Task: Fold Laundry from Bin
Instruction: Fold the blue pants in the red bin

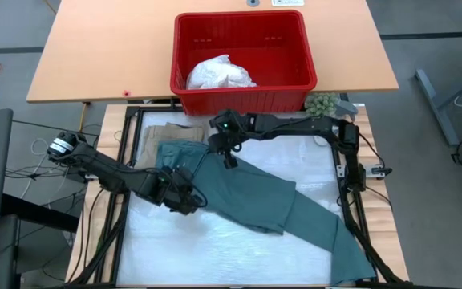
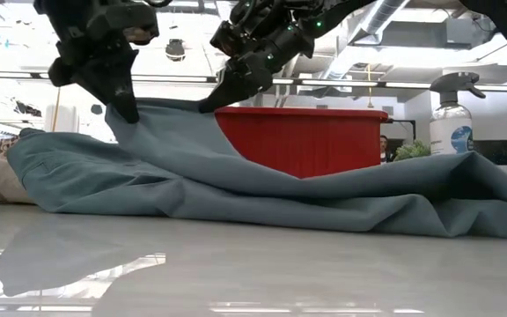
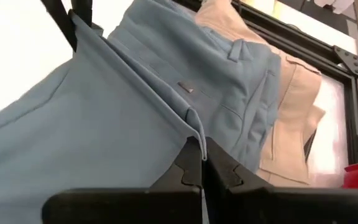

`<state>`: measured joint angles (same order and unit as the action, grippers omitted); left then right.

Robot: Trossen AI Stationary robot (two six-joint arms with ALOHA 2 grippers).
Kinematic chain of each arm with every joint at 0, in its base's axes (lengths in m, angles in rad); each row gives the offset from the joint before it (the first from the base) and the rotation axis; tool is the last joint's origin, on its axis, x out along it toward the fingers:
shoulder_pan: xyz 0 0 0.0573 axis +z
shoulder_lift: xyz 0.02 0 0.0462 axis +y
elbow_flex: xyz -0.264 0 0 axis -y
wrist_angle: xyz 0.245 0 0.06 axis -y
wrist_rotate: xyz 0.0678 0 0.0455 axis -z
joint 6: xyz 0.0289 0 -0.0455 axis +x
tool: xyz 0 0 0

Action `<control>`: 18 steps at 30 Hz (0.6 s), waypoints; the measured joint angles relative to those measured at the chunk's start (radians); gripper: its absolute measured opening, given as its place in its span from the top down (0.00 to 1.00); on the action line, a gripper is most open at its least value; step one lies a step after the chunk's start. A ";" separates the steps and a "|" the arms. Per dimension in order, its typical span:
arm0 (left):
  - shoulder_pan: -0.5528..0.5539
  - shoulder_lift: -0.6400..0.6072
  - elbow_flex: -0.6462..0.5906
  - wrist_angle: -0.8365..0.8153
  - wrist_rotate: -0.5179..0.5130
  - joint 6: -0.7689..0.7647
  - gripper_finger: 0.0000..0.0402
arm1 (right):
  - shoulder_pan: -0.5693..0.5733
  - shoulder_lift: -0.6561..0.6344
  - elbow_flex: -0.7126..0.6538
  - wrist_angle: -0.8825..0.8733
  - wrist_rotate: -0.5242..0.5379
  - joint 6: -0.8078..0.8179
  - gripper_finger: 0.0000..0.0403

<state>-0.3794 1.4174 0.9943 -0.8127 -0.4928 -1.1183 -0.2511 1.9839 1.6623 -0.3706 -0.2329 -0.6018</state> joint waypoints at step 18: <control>0.021 0.009 -0.006 -0.060 0.075 -0.002 0.81 | -0.023 0.000 0.000 -0.033 -0.052 0.048 0.77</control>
<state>-0.3586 1.4265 0.9882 -0.8727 -0.4175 -1.1198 -0.2743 1.9839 1.6623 -0.4038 -0.2847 -0.5538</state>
